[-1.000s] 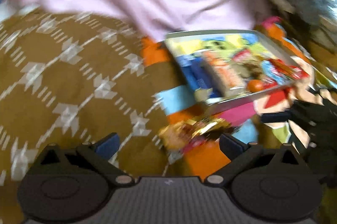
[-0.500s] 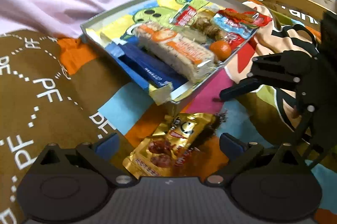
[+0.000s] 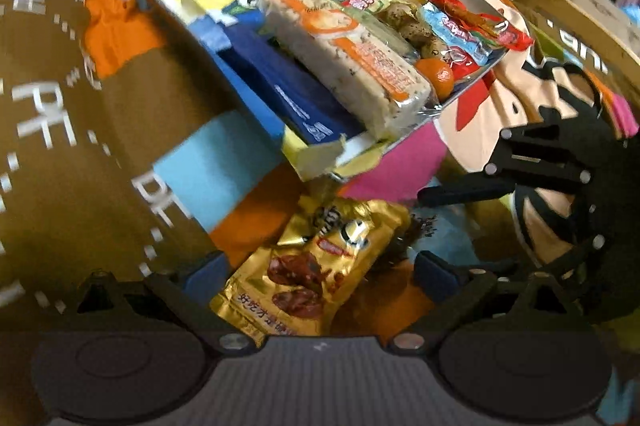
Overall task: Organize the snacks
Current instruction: 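Lower the left tool onto the gold duck-snack packet while the right tool approaches the dried-meat packet, then grasp the gold duck packet with the left tool while the right tool grasps the dried-meat packet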
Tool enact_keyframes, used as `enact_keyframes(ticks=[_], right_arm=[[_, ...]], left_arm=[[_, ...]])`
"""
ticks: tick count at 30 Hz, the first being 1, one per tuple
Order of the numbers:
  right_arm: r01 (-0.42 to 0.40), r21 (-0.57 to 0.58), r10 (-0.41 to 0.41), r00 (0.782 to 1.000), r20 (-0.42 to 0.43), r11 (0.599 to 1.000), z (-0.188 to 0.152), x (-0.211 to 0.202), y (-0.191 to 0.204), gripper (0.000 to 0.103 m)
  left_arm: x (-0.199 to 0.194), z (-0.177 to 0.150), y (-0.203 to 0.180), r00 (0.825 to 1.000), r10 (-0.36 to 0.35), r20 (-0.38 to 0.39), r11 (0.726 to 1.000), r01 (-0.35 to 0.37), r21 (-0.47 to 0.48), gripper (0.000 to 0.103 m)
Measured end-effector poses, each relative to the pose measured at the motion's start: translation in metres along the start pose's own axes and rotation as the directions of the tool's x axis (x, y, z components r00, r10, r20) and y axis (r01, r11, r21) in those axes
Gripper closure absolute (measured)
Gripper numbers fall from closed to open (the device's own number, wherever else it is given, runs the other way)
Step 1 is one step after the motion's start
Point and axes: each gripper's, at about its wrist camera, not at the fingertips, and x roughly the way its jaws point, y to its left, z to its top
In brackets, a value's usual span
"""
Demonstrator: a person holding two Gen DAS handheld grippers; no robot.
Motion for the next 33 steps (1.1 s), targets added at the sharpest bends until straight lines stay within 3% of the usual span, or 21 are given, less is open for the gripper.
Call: enact_keyframes(ticks=[4, 7, 9, 12, 14, 17, 19, 22, 29, 33], right_arm=[[-0.021, 0.032, 0.021, 1.000, -0.002, 0.999, -0.003, -0.012, 0.004, 0.065], [-0.037, 0.048, 0.038, 0.999, -0.016, 0.998, -0.004, -0.018, 0.005, 0.064], [-0.037, 0.040, 0.038, 0.999, -0.022, 0.999, 0.000, -0.018, 0.002, 0.060], [-0.062, 0.056, 0.063, 0.998, -0.015, 0.996, 0.009, -0.016, -0.006, 0.053], [-0.093, 0.060, 0.095, 0.995, -0.034, 0.994, 0.013, -0.009, -0.009, 0.037], [-0.144, 0.098, 0.150, 0.986, -0.066, 0.985, 0.015, 0.008, -0.016, 0.030], [-0.157, 0.135, 0.166, 0.984, -0.063, 0.978, 0.016, 0.014, -0.019, 0.031], [-0.123, 0.122, 0.131, 0.990, -0.061, 0.985, 0.017, 0.015, -0.014, 0.052], [-0.037, -0.005, 0.037, 0.994, -0.103, 0.999, 0.013, 0.002, 0.014, 0.057], [-0.036, -0.003, 0.035, 0.991, -0.127, 0.999, 0.003, -0.010, 0.022, 0.058]], left_arm=[[-0.006, -0.010, 0.001, 0.999, -0.035, 0.000, 0.996, 0.035, -0.079, 0.012], [-0.013, -0.017, 0.004, 0.997, -0.078, 0.009, 0.985, 0.079, -0.153, 0.012], [-0.016, -0.019, 0.004, 0.997, -0.069, 0.015, 0.985, 0.071, -0.160, 0.012], [-0.015, -0.016, 0.010, 0.999, -0.031, 0.021, 0.978, 0.034, -0.205, 0.012], [-0.013, -0.012, 0.016, 0.999, -0.023, 0.023, 0.970, 0.028, -0.241, 0.012], [-0.007, -0.005, 0.017, 1.000, -0.012, 0.017, 0.974, 0.015, -0.226, 0.012], [-0.002, 0.001, 0.015, 1.000, 0.003, 0.002, 0.977, -0.003, -0.214, 0.012], [0.004, 0.007, 0.010, 1.000, 0.021, -0.014, 0.978, -0.024, -0.206, 0.014], [0.000, 0.005, 0.015, 0.998, 0.010, -0.058, 0.948, -0.028, -0.316, 0.033], [-0.007, -0.005, 0.008, 0.998, 0.008, -0.060, 0.935, -0.029, -0.354, 0.039]])
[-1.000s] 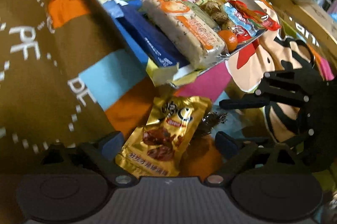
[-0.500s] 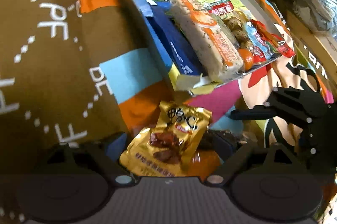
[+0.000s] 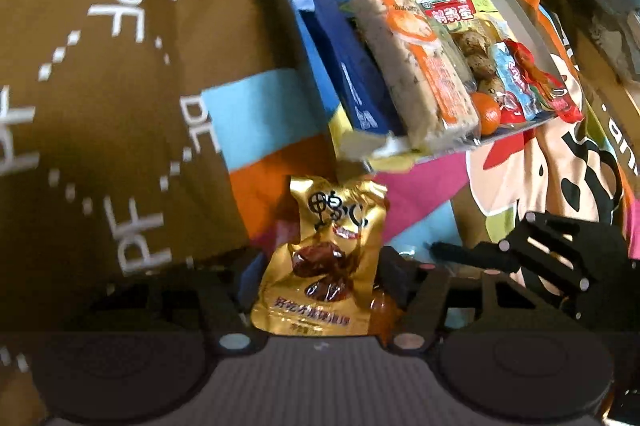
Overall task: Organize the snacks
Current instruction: 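Grasp the gold duck packet with the left tool while the right tool grasps the dried-meat packet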
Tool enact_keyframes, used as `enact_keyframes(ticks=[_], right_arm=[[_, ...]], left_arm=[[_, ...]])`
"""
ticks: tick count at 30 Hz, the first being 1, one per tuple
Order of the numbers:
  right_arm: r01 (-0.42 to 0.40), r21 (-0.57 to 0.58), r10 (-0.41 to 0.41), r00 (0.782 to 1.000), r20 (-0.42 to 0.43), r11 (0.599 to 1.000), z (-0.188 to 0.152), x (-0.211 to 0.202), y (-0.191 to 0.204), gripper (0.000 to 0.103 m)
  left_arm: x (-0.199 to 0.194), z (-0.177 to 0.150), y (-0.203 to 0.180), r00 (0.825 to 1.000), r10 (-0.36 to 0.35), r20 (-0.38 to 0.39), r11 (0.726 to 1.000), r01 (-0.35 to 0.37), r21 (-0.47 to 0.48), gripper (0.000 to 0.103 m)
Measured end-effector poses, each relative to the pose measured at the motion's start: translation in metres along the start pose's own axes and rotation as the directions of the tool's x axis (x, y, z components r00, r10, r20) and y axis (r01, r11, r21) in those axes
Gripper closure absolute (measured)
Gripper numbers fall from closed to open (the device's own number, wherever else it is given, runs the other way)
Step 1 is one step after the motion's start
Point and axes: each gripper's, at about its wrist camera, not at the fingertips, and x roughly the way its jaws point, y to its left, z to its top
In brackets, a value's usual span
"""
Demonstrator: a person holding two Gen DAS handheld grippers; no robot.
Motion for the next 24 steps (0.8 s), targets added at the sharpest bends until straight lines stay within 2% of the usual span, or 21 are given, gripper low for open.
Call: enact_keyframes(ticks=[4, 7, 15, 18, 24], right_arm=[[-0.002, 0.029, 0.002, 1.000, -0.018, 1.000, -0.015, -0.012, 0.006, 0.058], [-0.016, 0.057, 0.018, 0.999, -0.038, 0.998, -0.027, -0.020, 0.010, 0.058], [-0.029, 0.104, 0.035, 0.997, -0.064, 0.994, -0.055, -0.054, 0.031, 0.058], [-0.018, 0.087, 0.023, 0.998, -0.056, 0.996, -0.059, -0.061, 0.038, 0.057], [0.001, 0.073, 0.001, 1.000, -0.029, 0.997, -0.060, -0.061, 0.041, 0.057]], left_arm=[[-0.010, -0.021, -0.006, 0.999, 0.022, 0.041, 0.999, -0.021, -0.039, 0.042], [-0.015, -0.036, -0.011, 0.997, 0.051, 0.063, 0.993, -0.044, -0.110, 0.044], [-0.022, -0.077, -0.011, 0.994, 0.007, 0.111, 0.969, 0.021, -0.246, 0.044], [-0.028, -0.088, -0.014, 0.992, 0.025, 0.127, 0.973, 0.005, -0.231, 0.044], [-0.025, -0.081, -0.033, 0.984, 0.119, 0.135, 0.980, -0.095, -0.173, 0.037]])
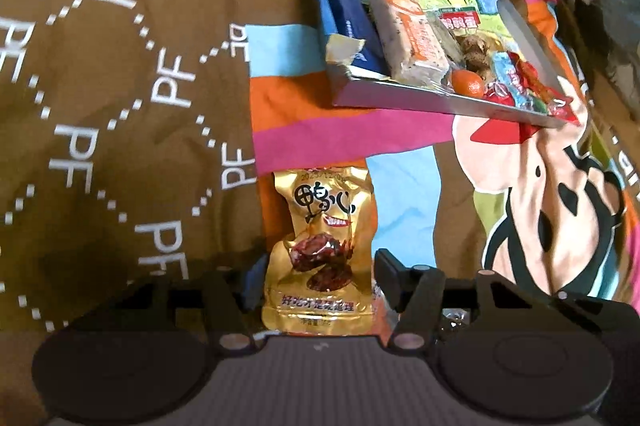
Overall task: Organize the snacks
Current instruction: 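Grasp the gold duck packet with the left tool while the right tool grasps the dried-meat packet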
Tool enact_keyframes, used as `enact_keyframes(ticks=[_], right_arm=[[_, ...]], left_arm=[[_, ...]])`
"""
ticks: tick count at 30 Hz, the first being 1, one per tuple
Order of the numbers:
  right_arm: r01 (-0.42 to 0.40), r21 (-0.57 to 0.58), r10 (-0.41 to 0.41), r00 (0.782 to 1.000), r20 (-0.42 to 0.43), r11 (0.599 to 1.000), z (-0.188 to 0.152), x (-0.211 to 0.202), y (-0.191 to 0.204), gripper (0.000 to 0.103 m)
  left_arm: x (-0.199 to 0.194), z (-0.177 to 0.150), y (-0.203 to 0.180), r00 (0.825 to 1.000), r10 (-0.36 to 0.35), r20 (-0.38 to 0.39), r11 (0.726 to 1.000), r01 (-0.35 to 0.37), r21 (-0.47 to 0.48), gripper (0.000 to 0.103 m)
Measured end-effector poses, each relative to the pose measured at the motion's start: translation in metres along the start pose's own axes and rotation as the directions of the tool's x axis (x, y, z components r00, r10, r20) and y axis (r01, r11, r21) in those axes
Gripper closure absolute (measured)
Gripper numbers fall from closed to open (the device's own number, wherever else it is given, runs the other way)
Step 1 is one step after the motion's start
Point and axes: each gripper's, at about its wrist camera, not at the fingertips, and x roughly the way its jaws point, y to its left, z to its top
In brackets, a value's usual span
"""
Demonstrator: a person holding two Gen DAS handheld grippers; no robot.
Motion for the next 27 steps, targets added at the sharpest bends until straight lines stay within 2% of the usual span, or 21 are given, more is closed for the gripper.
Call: enact_keyframes(ticks=[6, 8, 12, 15, 18, 20, 27], right_arm=[[-0.017, 0.015, 0.016, 0.998, 0.058, 1.000, 0.001, 0.003, -0.006, 0.044], [-0.018, 0.027, 0.016, 0.997, 0.072, 0.999, 0.002, 0.005, -0.009, 0.039], [-0.035, 0.065, 0.030, 0.997, 0.068, 0.997, 0.003, 0.017, -0.013, 0.039], [-0.039, 0.077, 0.035, 0.997, 0.064, 0.996, 0.000, 0.021, -0.009, 0.053], [-0.009, 0.086, 0.003, 0.998, 0.066, 0.996, -0.001, 0.019, 0.000, 0.053], [-0.008, 0.093, 0.002, 0.998, 0.063, 0.996, -0.001, 0.019, 0.002, 0.054], [0.001, 0.116, -0.006, 0.999, 0.041, 0.993, -0.009, 0.006, 0.009, 0.054]], left_arm=[[0.003, 0.006, -0.012, 0.997, 0.069, 0.031, 0.997, -0.070, 0.043, 0.025], [0.006, 0.006, -0.017, 0.995, 0.090, 0.046, 0.993, -0.093, 0.071, 0.016], [0.015, 0.008, -0.027, 0.990, 0.128, 0.053, 0.983, -0.134, 0.129, 0.012], [0.018, 0.007, -0.028, 0.988, 0.147, 0.056, 0.980, -0.153, 0.125, 0.021], [0.017, 0.002, -0.029, 0.984, 0.163, 0.075, 0.976, -0.172, 0.132, 0.031], [0.015, -0.002, -0.029, 0.982, 0.170, 0.086, 0.973, -0.181, 0.140, 0.042], [0.000, -0.019, -0.025, 0.985, 0.152, 0.076, 0.982, -0.159, 0.103, 0.050]])
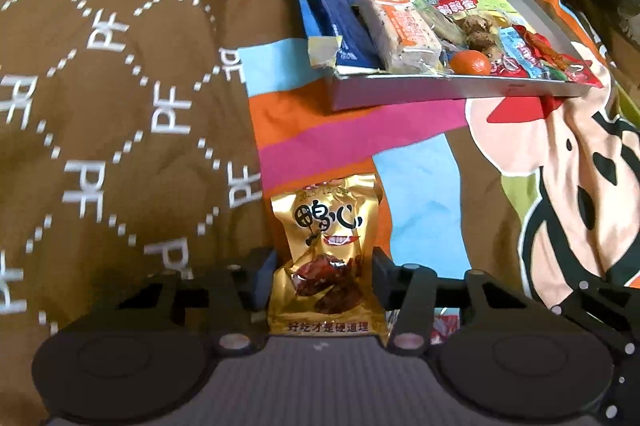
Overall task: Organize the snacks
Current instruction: 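Grasp the gold duck packet with the left tool while the right tool grasps the dried-meat packet, then carry the duck packet with the left tool while the right tool carries the meat packet over the tray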
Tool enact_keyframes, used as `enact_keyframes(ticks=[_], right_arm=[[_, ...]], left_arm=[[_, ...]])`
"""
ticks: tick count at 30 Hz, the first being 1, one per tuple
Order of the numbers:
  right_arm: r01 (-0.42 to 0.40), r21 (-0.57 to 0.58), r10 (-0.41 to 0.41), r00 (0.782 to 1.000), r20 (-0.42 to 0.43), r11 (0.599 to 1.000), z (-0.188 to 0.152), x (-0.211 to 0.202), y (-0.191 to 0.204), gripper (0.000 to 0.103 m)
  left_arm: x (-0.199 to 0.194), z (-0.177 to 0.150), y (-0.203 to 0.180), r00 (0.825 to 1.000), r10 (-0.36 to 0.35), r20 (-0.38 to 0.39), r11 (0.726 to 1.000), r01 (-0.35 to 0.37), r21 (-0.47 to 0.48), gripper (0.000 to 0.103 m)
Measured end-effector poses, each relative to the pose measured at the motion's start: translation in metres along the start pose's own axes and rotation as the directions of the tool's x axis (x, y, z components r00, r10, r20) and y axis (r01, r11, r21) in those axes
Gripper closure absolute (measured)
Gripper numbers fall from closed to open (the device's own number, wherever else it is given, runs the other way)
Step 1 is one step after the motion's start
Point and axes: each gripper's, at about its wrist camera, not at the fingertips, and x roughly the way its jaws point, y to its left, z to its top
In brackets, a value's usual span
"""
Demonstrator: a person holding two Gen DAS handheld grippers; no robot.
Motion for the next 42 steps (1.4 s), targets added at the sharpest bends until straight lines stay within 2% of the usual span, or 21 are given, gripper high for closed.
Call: enact_keyframes(ticks=[5, 12, 14, 18, 25, 30, 32, 42], right_arm=[[0.034, -0.026, -0.034, 0.999, -0.008, 0.999, -0.010, -0.017, 0.017, 0.053], [0.077, -0.061, -0.078, 0.997, -0.008, 0.995, -0.019, -0.030, 0.032, 0.053], [0.073, -0.056, -0.074, 0.997, -0.017, 0.996, -0.019, -0.027, 0.031, 0.052], [0.057, -0.039, -0.058, 0.998, -0.032, 0.998, -0.016, -0.023, 0.026, 0.052], [0.100, -0.044, -0.100, 0.995, -0.019, 0.994, -0.017, -0.021, 0.034, 0.051], [0.075, -0.026, -0.076, 0.997, -0.025, 0.997, -0.015, -0.018, 0.028, 0.050], [0.062, 0.008, -0.062, 0.998, -0.026, 0.998, -0.015, -0.016, 0.022, 0.055], [0.165, -0.068, -0.164, 0.986, 0.015, 0.984, -0.023, -0.028, 0.034, 0.056]], left_arm=[[-0.028, -0.029, 0.009, 0.998, -0.070, -0.001, 0.995, 0.070, -0.072, 0.049], [-0.058, -0.062, 0.007, 0.997, -0.078, -0.018, 0.991, 0.076, -0.109, 0.048], [-0.064, -0.071, 0.007, 0.997, -0.075, -0.016, 0.988, 0.072, -0.134, 0.048], [-0.067, -0.083, 0.006, 0.998, -0.065, 0.000, 0.990, 0.065, -0.125, 0.048], [-0.069, -0.087, 0.004, 0.997, -0.069, 0.041, 0.988, 0.073, -0.136, 0.048], [-0.065, -0.088, -0.004, 0.997, -0.064, 0.045, 0.994, 0.068, -0.084, 0.048], [-0.064, -0.088, -0.006, 0.997, -0.063, 0.050, 0.995, 0.066, -0.074, 0.047], [-0.055, -0.087, -0.007, 0.999, -0.049, 0.023, 0.996, 0.051, -0.077, 0.048]])
